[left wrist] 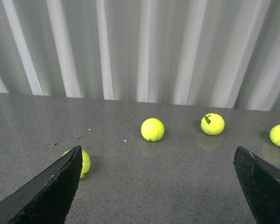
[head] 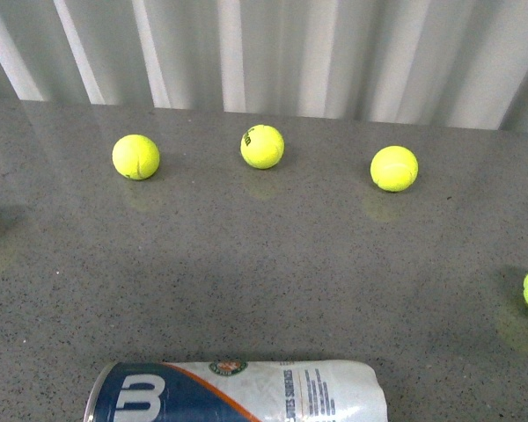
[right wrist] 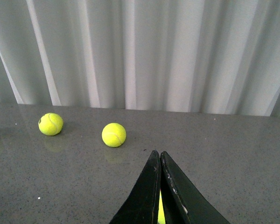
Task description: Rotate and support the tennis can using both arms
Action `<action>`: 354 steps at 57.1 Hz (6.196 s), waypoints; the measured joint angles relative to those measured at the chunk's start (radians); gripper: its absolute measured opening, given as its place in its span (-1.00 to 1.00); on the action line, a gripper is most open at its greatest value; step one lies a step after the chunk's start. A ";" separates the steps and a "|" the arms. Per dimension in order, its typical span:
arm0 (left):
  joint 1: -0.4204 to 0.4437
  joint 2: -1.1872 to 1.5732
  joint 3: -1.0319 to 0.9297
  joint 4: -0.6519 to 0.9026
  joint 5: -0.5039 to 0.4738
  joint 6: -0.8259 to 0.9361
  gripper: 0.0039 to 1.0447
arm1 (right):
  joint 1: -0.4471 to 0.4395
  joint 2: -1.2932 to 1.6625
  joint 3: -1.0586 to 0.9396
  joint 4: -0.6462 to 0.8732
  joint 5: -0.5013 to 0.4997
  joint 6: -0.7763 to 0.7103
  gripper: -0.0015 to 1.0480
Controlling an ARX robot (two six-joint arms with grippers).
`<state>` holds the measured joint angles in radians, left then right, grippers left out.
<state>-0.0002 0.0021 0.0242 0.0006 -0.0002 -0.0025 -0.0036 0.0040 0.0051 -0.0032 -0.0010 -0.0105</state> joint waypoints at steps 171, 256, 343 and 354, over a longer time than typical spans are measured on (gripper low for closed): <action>0.061 1.642 0.525 0.063 0.527 -0.261 0.87 | 0.000 0.000 0.000 0.000 0.000 0.001 0.86; -0.410 2.040 0.449 0.923 0.301 -0.863 0.26 | 0.000 0.000 0.000 0.000 0.000 0.001 0.86; -0.457 1.936 0.364 1.017 0.343 -0.930 0.87 | 0.000 0.000 0.000 0.000 0.000 0.001 0.86; -0.612 1.962 0.330 1.134 0.255 -1.089 0.21 | 0.000 0.000 0.000 0.000 0.000 0.001 0.86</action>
<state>-0.6117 1.9636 0.3542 1.1343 0.2546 -1.0912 -0.0036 0.0036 0.0051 -0.0032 -0.0010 -0.0097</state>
